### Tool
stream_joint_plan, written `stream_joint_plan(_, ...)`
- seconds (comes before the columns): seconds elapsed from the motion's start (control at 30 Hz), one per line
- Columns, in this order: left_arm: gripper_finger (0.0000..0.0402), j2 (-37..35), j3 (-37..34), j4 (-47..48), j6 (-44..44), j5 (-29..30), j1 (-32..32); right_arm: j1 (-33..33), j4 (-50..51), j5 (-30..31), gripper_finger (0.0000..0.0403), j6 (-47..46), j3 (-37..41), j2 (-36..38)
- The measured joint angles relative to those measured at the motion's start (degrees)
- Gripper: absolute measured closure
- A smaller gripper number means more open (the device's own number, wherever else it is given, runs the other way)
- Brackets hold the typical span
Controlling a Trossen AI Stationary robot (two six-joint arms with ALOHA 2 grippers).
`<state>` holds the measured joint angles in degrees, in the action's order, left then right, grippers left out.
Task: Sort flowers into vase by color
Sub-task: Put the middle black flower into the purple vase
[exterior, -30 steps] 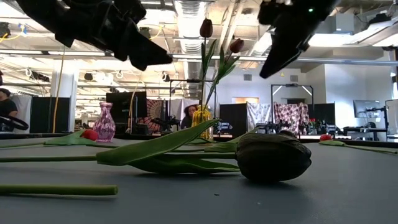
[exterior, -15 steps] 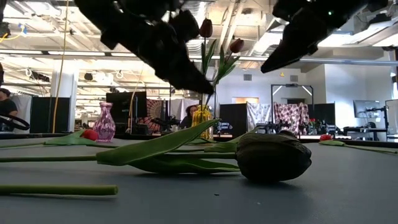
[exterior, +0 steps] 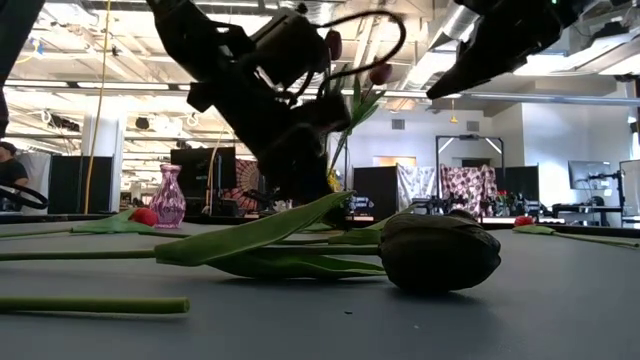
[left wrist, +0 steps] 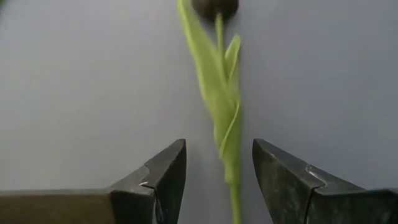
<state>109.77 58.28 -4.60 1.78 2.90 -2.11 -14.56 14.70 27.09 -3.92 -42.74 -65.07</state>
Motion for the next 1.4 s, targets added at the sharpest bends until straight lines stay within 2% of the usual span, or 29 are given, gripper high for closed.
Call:
stream_joint_plan(0.3, 0.0229, 0.03, -0.81, 2.97, -0.03, -0.32, 0.24, 2.19, 0.63, -0.06, 0.0163, 1.16, 0.00, -1.01)
stream_joint_plan(0.43, 0.0242, -0.10, -1.89, 2.47, -0.09, -0.48, 0.18, 3.32, 0.64, -0.02, 0.0163, 0.99, 0.00, -1.04)
stream_joint_plan(0.6, 0.0289, -0.19, -2.05, 2.98, -0.73, -1.20, 0.18, 3.88, 0.60, -0.04, 0.0163, 0.96, 0.00, -1.04)
stream_joint_plan(0.87, 0.0394, -0.21, -2.12, 3.41, -1.33, -2.44, 0.18, 3.84, 0.60, -0.04, 0.0163, 0.94, 0.00, -1.04)
stream_joint_plan(1.1, 0.0400, -0.92, -0.94, 4.36, -3.32, -2.14, 0.16, 3.84, 0.61, -0.04, 0.0163, 0.90, 0.00, -1.04)
stream_joint_plan(1.4, 0.0401, -6.13, -1.83, 3.37, -6.63, -0.86, 0.24, 3.84, 1.17, -0.02, 0.0163, 1.09, 0.00, -1.04)
